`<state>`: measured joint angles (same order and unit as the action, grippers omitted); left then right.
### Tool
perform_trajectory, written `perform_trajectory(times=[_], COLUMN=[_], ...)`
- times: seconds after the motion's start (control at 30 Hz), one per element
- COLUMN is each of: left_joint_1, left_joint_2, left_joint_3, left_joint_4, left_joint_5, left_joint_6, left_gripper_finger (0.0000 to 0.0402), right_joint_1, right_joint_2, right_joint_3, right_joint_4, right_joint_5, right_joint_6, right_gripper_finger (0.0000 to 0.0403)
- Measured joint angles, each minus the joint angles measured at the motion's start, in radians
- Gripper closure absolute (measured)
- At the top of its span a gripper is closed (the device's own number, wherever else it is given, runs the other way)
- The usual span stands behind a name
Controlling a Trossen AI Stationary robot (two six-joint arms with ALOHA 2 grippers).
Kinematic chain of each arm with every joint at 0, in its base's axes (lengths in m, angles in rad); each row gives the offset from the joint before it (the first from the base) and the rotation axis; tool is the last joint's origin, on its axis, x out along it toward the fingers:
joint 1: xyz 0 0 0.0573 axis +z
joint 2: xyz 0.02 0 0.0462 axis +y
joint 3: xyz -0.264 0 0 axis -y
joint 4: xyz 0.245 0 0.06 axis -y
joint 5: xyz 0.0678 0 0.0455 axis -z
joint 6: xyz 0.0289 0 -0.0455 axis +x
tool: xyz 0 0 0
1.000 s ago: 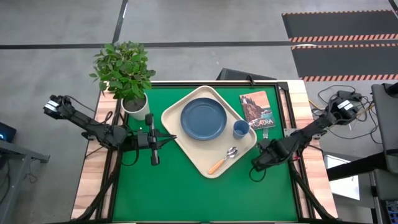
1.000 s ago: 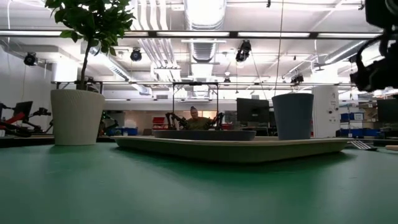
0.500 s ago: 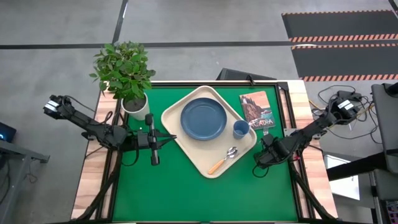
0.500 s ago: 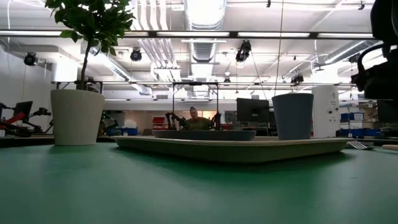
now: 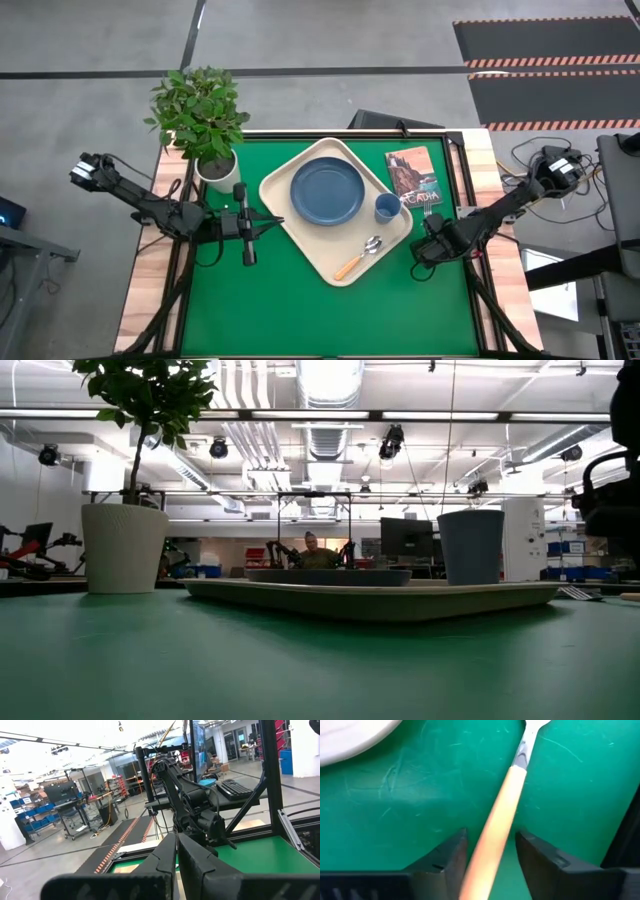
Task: Pick and place plate/cup/fork/spoon on tray
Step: Put the fork on the white serving tray to the left side of the blue plate
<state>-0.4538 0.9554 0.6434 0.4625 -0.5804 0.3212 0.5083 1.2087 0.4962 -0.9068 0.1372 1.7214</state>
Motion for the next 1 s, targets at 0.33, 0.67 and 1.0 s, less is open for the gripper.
perform_trajectory(times=[0.33, 0.67, 1.0], left_joint_1=[0.000, 0.000, 0.000], left_joint_2=[0.000, 0.000, 0.000], left_joint_3=[-0.002, -0.003, -0.009], left_joint_4=[0.000, 0.000, 0.000], left_joint_5=[0.000, 0.000, 0.000], left_joint_6=[0.000, 0.000, -0.001], left_gripper_finger=[0.0402, 0.0402, 0.0402], right_joint_1=[0.000, 0.005, 0.061], right_joint_2=[-0.010, -0.088, -0.122], right_joint_3=[0.076, 0.281, 0.551], right_joint_4=[-0.047, -0.299, -0.531], right_joint_5=[-0.034, -0.065, 0.066], right_joint_6=[-0.021, -0.038, -0.046], right_gripper_finger=[0.0361, 0.0361, 0.0361])
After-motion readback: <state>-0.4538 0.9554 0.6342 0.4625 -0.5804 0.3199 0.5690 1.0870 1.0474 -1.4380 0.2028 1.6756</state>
